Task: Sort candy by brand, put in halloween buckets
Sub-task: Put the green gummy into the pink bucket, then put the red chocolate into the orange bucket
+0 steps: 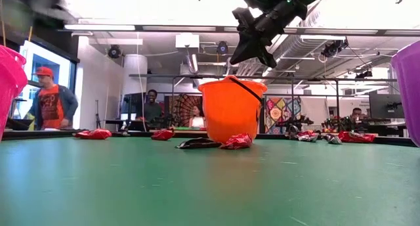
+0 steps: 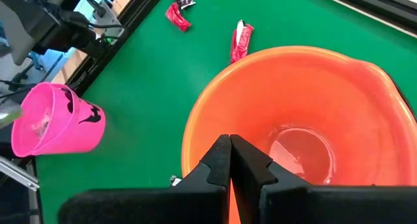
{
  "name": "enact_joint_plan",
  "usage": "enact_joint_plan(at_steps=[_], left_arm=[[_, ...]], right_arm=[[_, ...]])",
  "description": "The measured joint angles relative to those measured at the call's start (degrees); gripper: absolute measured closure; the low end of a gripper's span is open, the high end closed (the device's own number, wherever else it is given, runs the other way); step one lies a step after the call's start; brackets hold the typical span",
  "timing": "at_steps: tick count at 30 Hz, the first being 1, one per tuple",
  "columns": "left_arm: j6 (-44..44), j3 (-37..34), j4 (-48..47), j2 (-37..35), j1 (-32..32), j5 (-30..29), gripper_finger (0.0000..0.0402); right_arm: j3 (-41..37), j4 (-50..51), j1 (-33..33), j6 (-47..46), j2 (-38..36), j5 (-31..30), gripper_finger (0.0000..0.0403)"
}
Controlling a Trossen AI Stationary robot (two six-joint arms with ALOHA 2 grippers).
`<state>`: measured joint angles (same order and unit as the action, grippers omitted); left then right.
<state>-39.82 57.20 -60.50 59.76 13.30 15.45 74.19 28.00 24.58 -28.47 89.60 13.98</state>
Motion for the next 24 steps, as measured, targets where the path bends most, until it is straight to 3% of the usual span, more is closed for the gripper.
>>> enact_joint_plan(at_steps=[5, 10, 14, 18, 24], left_arm=[[-24.18, -2.40, -0.90, -1.43, 18.55, -7.86, 0.0382], [-35.72, -5.22, -3.33, -1.22, 25.72, -11.72, 0.0325], [-35.88, -7.05, -3.27, -1.26, 25.50, -11.81, 0.0266], [-30.37, -7.41, -2.04, -1.36, 22.95, -12.65, 0.0211], [-21.33, -4.81, 0.72, -3.05, 16.86, -17.79, 0.0160]], right_arm=[[0.00, -0.02, 0.00, -0.02, 0.00, 0.00, 0.0402], [0.00, -0.02, 0.00, -0.02, 0.00, 0.02, 0.0402], [0.00, -0.02, 0.00, -2.18, 0.00, 0.21, 0.0402], [0.00, 0.03, 0.01, -2.74, -0.53, 6.40, 0.0402], [0.00, 2.56, -0.33, -0.20, -5.59, 8.64, 0.0402]])
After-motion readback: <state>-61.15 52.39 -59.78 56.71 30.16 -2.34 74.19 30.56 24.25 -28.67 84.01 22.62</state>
